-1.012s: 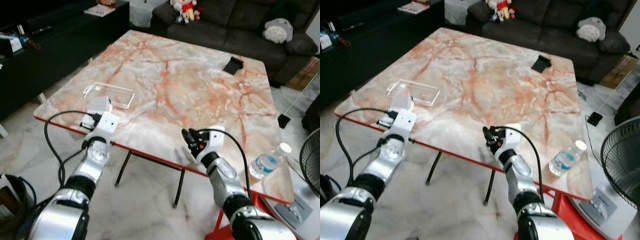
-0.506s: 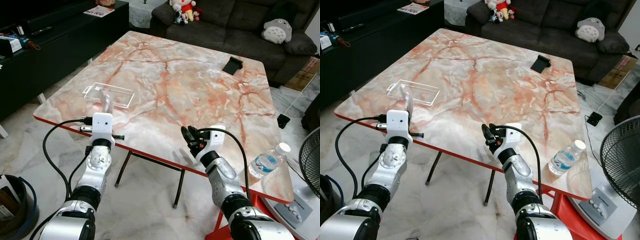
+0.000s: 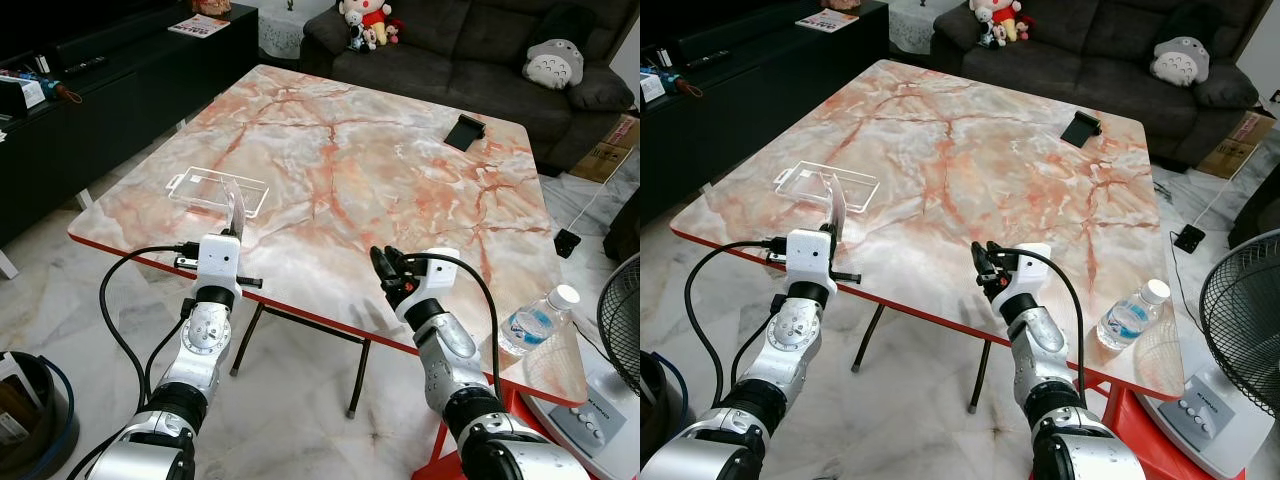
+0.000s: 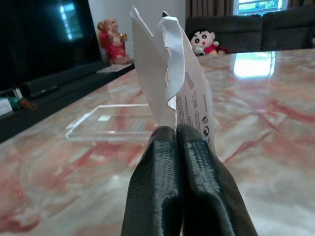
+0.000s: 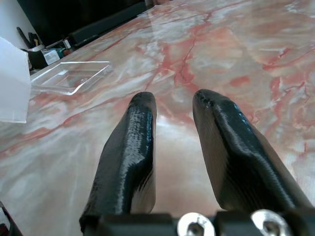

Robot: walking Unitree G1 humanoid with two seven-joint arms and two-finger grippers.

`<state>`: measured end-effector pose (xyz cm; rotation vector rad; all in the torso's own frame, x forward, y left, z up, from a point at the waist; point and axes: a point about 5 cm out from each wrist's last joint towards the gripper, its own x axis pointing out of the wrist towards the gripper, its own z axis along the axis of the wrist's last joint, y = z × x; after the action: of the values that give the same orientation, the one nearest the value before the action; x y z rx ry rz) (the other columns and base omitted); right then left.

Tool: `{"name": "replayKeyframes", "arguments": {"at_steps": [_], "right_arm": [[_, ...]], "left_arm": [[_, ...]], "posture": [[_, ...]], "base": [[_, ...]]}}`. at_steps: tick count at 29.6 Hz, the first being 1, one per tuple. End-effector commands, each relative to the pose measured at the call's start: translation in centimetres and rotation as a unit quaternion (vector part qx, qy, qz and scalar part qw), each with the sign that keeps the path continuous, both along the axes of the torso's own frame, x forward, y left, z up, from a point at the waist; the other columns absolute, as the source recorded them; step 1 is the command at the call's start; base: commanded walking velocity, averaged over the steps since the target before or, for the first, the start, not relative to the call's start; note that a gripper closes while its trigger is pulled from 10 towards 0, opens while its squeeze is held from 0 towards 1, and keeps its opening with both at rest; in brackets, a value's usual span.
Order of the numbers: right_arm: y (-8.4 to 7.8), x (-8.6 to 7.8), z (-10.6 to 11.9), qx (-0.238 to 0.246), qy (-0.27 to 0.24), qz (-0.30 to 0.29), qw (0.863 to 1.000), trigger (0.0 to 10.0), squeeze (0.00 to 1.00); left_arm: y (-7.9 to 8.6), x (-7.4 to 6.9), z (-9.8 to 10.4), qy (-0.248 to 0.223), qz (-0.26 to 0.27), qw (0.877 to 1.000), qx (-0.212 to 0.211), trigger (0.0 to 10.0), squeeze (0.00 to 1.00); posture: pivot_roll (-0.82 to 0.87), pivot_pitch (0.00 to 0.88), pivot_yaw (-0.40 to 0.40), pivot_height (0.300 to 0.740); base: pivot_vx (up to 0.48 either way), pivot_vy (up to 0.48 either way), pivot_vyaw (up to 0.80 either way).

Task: Picking trash to rubbish bin

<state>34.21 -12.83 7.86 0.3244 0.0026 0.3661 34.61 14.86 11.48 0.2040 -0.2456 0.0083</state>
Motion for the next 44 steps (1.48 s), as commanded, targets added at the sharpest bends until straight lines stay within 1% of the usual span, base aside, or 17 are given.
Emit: {"name": "replayKeyframes", "arguments": {"at_steps": [1, 8, 14, 20, 32, 44], "right_arm": [[-0.44, 0.33, 0.62, -0.001, -0.013, -0.010, 1.000, 10.0, 0.00], [-0.29, 0.27, 0.58, 0.000, -0.014, -0.005, 1.000, 10.0, 0.00], [-0.26, 0.22, 0.52, -0.001, -0.014, -0.004, 1.000, 10.0, 0.00], [-0.23, 0.08, 0.32, -0.002, -0.012, 0.000, 1.000, 10.0, 0.00], [-0.54, 0.00, 0.21, -0.005, -0.010, 0.003, 1.000, 10.0, 0.00], [-0.75, 0.01, 0.20, -0.006, -0.009, 0.004, 1.000, 10.0, 0.00]], "left_arm": [[-0.81, 0.24, 0.79, -0.018, -0.020, 1.000, 0.012, 10.0, 0.00], [-0.89, 0.23, 0.94, -0.024, -0.022, 0.999, 0.015, 10.0, 0.00], [-0.88, 0.19, 0.89, -0.025, -0.023, 0.999, 0.014, 10.0, 0.00], [-0.91, 0.20, 0.83, -0.023, -0.022, 0.999, 0.015, 10.0, 0.00], [-0.93, 0.28, 0.88, -0.022, -0.022, 0.999, 0.015, 10.0, 0.00], [-0.76, 0.37, 0.95, -0.022, -0.021, 0.999, 0.014, 10.0, 0.00]], "posture": [[0.02, 0.010, -0.126, 0.740], [0.02, 0.002, -0.125, 0.740], [0.01, 0.000, -0.124, 0.740], [0.01, 0.000, -0.124, 0.740], [0.01, 0.018, -0.132, 0.740], [0.01, 0.027, -0.134, 0.740]], "base": [[-0.247, 0.000, 0.00], [-0.209, 0.000, 0.00], [0.000, 0.000, 0.00], [-0.162, 0.000, 0.00], [-0.162, 0.000, 0.00], [0.000, 0.000, 0.00]]}}
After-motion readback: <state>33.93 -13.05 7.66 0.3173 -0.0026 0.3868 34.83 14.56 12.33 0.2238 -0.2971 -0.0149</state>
